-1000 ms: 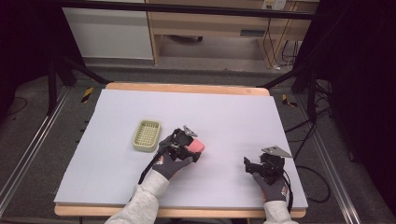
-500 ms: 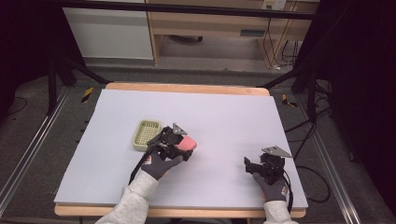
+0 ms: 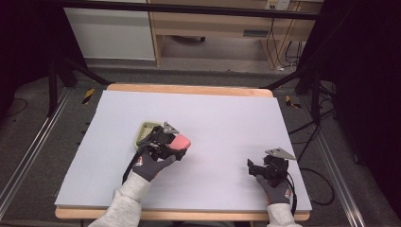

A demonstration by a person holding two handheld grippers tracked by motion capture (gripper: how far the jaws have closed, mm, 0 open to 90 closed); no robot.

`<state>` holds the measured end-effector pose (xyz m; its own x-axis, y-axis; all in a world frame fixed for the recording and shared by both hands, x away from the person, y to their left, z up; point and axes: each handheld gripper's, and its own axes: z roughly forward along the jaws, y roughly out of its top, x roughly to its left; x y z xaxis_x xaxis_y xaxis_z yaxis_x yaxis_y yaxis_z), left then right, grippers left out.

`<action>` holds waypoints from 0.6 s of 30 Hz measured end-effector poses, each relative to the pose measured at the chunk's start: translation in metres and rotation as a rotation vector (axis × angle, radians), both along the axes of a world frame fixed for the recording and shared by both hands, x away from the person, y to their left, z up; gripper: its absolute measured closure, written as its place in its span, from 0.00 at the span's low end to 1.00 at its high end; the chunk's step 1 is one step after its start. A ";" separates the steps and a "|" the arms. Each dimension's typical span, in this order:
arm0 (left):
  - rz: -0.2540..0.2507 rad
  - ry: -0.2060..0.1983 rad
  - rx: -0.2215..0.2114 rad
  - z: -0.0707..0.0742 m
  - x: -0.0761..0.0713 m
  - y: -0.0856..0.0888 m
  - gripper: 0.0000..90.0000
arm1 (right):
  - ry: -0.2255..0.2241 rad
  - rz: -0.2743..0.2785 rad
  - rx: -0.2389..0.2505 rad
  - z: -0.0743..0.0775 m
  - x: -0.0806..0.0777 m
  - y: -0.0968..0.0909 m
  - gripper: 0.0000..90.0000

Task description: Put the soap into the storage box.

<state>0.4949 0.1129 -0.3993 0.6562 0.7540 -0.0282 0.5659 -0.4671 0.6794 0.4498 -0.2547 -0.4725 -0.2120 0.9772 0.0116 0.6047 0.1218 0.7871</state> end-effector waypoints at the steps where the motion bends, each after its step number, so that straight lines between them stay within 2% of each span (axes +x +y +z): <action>1: -0.001 0.001 0.002 0.001 0.000 0.002 0.42 | 0.000 0.000 0.001 0.000 0.000 0.000 0.10; 12: 0.034 -0.022 -0.024 0.008 -0.003 0.025 0.42 | 0.001 -0.002 0.001 0.000 0.000 0.000 0.10; 18: 0.074 -0.029 -0.016 0.010 0.001 0.040 0.42 | 0.001 -0.002 0.002 0.000 0.000 0.000 0.10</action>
<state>0.4957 0.1531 -0.3888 0.5997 0.7999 -0.0222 0.5781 -0.4139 0.7032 0.4498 -0.2551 -0.4727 -0.2101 0.9776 0.0133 0.6057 0.1194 0.7867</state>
